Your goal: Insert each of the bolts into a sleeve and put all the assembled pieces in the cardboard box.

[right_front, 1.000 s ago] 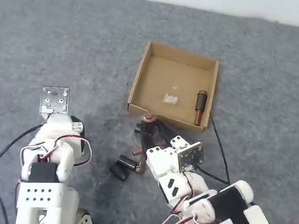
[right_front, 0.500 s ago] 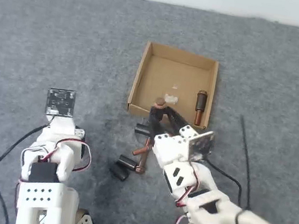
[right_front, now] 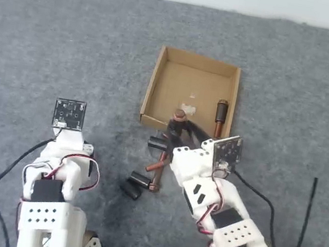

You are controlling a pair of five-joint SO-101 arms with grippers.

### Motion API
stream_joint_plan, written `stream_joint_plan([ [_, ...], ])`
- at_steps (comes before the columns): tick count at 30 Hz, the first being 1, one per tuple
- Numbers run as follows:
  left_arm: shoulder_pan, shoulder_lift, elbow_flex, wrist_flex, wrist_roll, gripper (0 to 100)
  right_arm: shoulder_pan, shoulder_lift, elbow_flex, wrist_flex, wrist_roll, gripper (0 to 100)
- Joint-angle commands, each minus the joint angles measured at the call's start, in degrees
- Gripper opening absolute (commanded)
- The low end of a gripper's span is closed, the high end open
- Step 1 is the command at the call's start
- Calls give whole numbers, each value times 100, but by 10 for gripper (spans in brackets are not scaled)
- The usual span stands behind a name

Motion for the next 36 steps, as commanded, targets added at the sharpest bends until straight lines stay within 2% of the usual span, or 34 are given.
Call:
stream_joint_plan([
  [1, -26, -44, -40, -9, -70, 12, 286, -409, -932, 1429, -88, 6],
  [4, -26, -44, -31, -105, -70, 12, 400, -312, -1600, 2484, -97, 6],
  [7, -26, -44, -31, -123, -70, 12, 444, -110, -2092, 2949, -97, 6],
  [15, -26, -44, -31, -123, -70, 12, 488, 1103, -3051, 2993, -79, 6],
  [22, -26, -44, -31, -141, -79, 12, 875, 2360, -4123, 2993, -62, 6],
  [31, -26, -44, 92, -484, -79, 12, 1103, 4048, -5442, 3002, -44, 6],
  [36, -26, -44, 92, -492, -79, 12, 1112, 4901, -6110, 3011, 299, 6],
])
